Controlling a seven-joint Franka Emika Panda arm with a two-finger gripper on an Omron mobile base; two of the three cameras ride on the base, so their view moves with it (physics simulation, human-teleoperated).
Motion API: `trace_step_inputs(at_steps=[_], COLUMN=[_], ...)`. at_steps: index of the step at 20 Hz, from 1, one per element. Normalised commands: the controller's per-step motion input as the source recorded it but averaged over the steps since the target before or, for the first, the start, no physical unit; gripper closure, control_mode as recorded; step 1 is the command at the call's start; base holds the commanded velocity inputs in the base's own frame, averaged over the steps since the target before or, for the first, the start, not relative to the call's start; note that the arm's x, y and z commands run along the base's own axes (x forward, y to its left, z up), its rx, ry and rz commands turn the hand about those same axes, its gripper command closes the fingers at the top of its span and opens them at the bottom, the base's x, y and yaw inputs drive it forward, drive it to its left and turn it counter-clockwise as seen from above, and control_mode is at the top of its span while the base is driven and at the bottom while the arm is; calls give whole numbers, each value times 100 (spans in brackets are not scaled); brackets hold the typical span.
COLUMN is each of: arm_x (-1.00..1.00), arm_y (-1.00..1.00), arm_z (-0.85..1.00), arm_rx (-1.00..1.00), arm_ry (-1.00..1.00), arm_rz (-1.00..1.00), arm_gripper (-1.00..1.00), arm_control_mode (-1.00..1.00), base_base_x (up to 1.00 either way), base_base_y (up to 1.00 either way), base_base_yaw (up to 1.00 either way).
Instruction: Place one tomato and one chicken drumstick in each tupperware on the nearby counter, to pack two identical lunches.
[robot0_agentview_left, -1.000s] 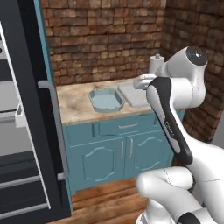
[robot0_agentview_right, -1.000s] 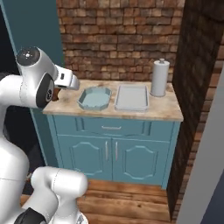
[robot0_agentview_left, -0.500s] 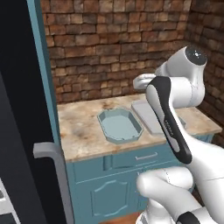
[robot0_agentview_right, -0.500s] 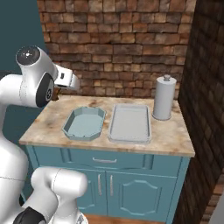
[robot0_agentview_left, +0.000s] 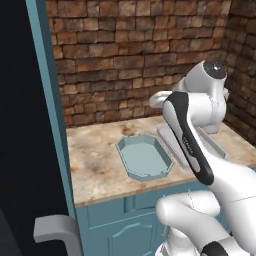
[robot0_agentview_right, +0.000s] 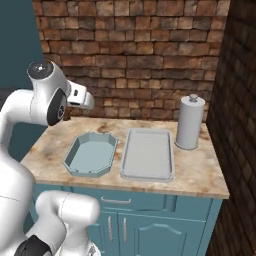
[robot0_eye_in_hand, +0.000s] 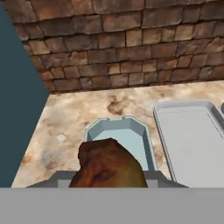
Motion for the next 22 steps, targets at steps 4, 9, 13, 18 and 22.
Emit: trace_step_inputs(at_steps=[4, 9, 13, 18, 22], arm_x=[14, 5, 22, 33, 37], arm_y=[0, 8, 19, 24, 12], arm_z=[-92, -91, -68, -59, -56], arm_rx=[0, -2, -1, 0, 0], arm_ry=[6, 10, 14, 17, 11], arm_rz=[0, 0, 0, 0, 0], arm_gripper=[100, 100, 100, 100, 100], arm_control_mode=[-100, -100, -100, -100, -100], base_base_x=[0, 0, 0, 0, 0], base_base_y=[0, 0, 0, 0, 0], base_base_yaw=[0, 0, 0, 0, 0])
